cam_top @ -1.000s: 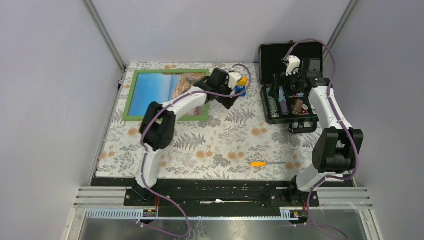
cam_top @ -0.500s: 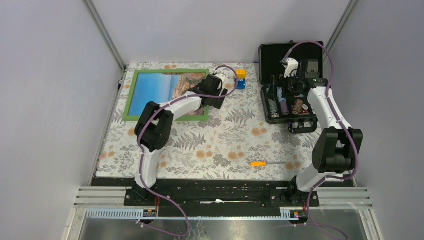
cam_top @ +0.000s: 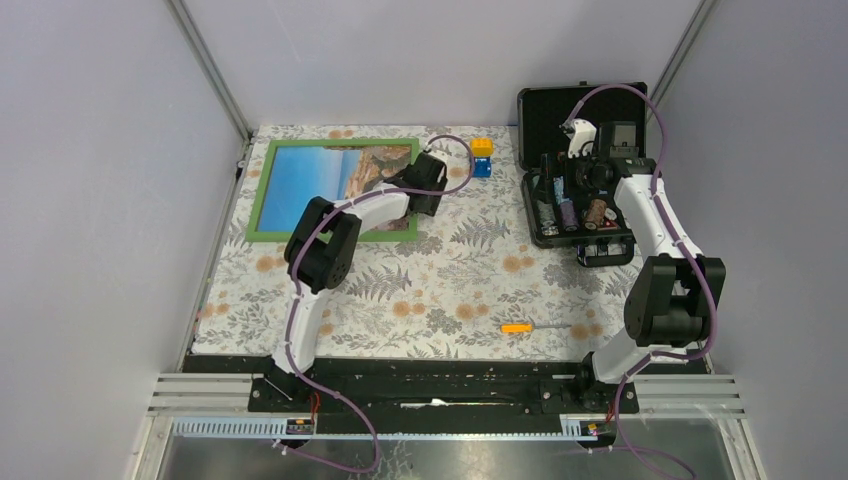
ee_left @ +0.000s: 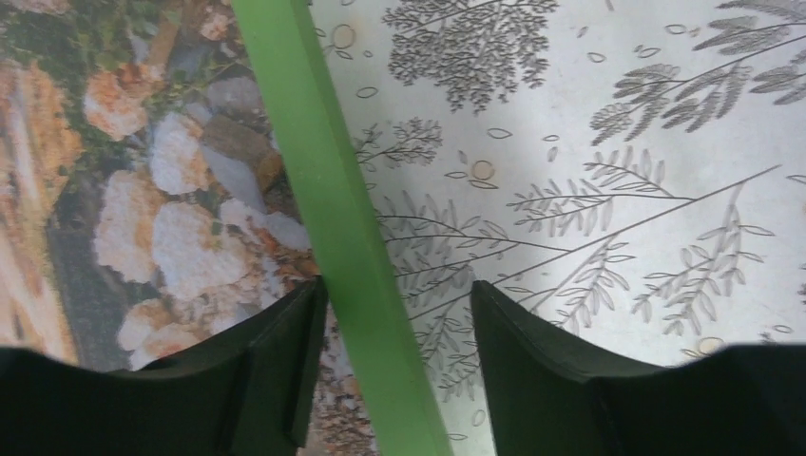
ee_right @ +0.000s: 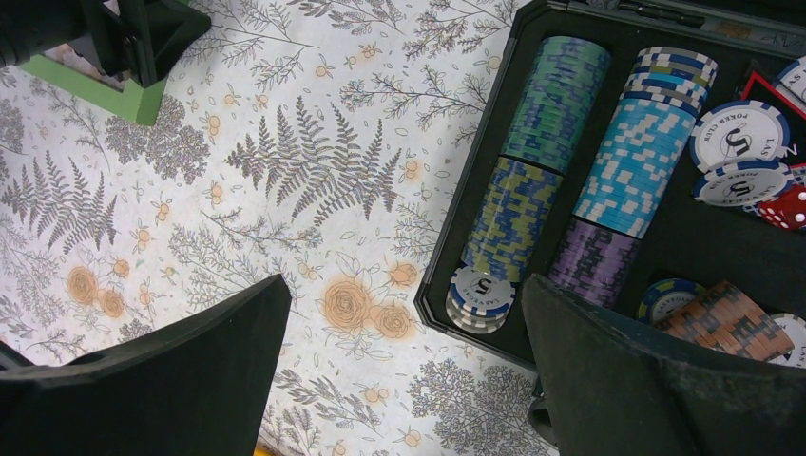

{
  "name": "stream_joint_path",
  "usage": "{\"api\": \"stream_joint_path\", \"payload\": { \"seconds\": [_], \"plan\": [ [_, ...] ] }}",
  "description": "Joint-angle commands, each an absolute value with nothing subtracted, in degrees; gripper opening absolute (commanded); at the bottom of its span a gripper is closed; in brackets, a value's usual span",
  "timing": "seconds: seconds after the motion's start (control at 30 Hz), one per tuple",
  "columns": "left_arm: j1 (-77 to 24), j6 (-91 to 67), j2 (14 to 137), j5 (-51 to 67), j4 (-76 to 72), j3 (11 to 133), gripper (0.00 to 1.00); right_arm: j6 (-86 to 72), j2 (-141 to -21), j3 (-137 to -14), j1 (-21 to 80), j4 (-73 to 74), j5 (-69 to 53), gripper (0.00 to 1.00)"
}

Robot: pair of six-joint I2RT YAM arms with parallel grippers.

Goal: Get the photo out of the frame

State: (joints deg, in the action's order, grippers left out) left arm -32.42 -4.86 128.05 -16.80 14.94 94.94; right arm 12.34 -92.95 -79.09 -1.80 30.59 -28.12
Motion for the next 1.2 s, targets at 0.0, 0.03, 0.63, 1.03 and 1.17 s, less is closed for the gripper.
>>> {"api": "stream_joint_path", "payload": {
  "seconds": [0.0,0.03,0.63,1.03,1.17],
  "plan": [
    [-32.05,-4.23,127.15,-14.63,15.01,94.92,0.55,12.11,-89.94,-79.46,-1.32,31.38,-29.46,1.0],
    [-32.22,-3.84,126.19,-13.74,15.07,93.42,0.51,12.26,-89.84,-79.6,-1.36,31.76,-29.63,1.0],
    [-45.27,19.68,101.62,3.86,27.13,58.35,0.28,10.6,-90.4,-80.51,5.26,33.15,-30.73,1.0],
    [-45.4,27.87,88.37,6.83,36.1,46.37,0.31,7.55,-96.28,-80.58,12.66,32.18,-29.48,1.0],
    [-45.24,33.28,82.47,4.26,38.17,42.51,0.35,5.41,-97.18,-80.16,12.74,31.49,-30.86,1.0]
  ]
}}
